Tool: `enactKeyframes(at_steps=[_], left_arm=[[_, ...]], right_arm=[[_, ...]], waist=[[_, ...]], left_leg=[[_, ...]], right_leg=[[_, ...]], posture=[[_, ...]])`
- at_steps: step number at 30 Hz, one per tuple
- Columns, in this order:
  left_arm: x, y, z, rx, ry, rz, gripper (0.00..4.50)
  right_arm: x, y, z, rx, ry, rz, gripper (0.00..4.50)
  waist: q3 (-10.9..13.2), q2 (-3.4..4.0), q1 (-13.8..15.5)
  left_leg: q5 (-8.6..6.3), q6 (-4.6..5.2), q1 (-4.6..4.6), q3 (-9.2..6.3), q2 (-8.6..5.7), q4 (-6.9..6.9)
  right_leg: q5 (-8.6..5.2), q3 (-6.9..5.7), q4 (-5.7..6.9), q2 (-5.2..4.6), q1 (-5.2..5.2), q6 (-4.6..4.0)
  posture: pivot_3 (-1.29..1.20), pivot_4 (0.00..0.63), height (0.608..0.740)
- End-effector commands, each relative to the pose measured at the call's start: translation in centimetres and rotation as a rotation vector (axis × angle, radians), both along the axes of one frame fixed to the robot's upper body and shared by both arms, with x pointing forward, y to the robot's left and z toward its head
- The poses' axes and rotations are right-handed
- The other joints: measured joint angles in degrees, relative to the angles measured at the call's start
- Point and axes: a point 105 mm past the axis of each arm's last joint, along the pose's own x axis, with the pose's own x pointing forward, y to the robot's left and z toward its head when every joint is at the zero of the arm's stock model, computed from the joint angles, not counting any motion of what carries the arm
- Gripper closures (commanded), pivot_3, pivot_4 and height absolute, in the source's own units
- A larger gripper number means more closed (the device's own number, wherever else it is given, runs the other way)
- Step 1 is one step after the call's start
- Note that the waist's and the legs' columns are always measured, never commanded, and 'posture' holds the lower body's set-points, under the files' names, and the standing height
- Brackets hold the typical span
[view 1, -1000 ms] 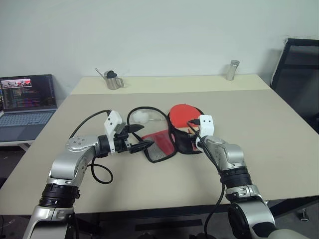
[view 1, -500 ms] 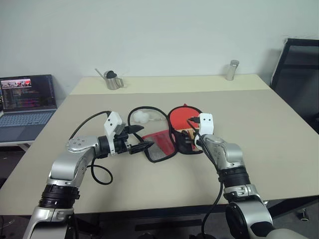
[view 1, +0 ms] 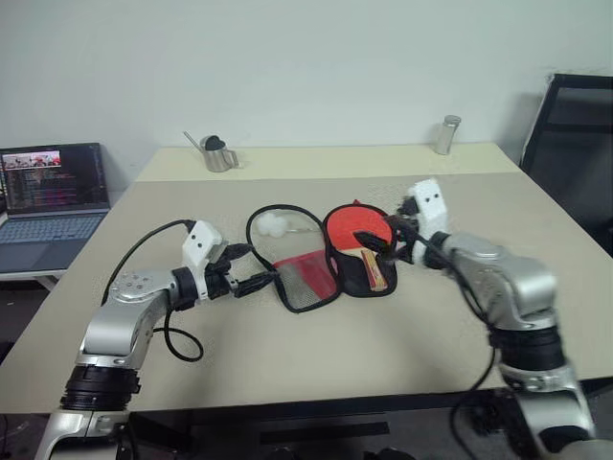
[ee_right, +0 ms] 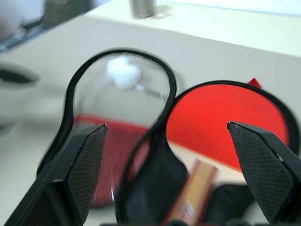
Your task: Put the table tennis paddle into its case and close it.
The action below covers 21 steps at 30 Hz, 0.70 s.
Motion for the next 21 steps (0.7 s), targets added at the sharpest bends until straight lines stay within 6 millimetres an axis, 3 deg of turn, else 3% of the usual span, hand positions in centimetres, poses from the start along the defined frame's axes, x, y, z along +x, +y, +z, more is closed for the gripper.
enactKeyframes(at_steps=[1,6,12,16,21], left_arm=[[0.7,1.2,0.6,0.016,-0.035,0.049,0.0],[1.9,2.7,-1.1,0.056,0.037,0.106,0.0],[2.7,4.2,-2.2,0.056,0.109,0.135,0.0],[3.6,3.8,-3.2,0.051,0.131,0.132,0.0],[5.4,1.9,-3.4,0.04,0.105,0.094,0.0]], right_arm=[[-1.8,0.7,2.4,0.002,-0.051,0.15,0.03],[-3.1,-0.4,3.8,-0.065,-0.086,0.241,0.03],[-4.1,-0.3,4.1,-0.059,-0.087,0.283,0.03],[-4.3,-0.1,3.8,-0.061,-0.083,0.281,0.03],[-4.1,-0.4,3.8,-0.058,-0.087,0.261,0.03]], waist=[[0.0,0.0,-0.25],[0.0,-0.01,-0.02],[0.01,-0.06,0.0],[0.01,-0.07,0.06],[0.0,-0.11,0.38]], left_leg=[[0.0,0.0,0.03,0.03,0.03,-0.01],[0.0,-0.01,0.04,0.05,0.04,-0.01],[-0.06,-0.03,0.03,0.15,0.04,0.02],[-0.06,-0.03,0.02,0.17,0.05,0.02],[-0.06,-0.03,0.0,0.18,0.02,0.08]], right_leg=[[0.0,0.02,0.01,0.02,0.0,0.0],[0.0,0.03,0.02,0.05,-0.02,-0.01],[0.0,0.11,-0.01,0.02,-0.04,-0.01],[0.01,0.12,-0.01,0.02,-0.05,-0.01],[0.01,0.12,0.0,0.01,-0.05,-0.01]], posture=[[0.0,0.15,0.74],[0.0,0.15,0.74],[0.0,0.15,0.74],[0.0,0.15,0.74],[0.0,0.15,0.74]])
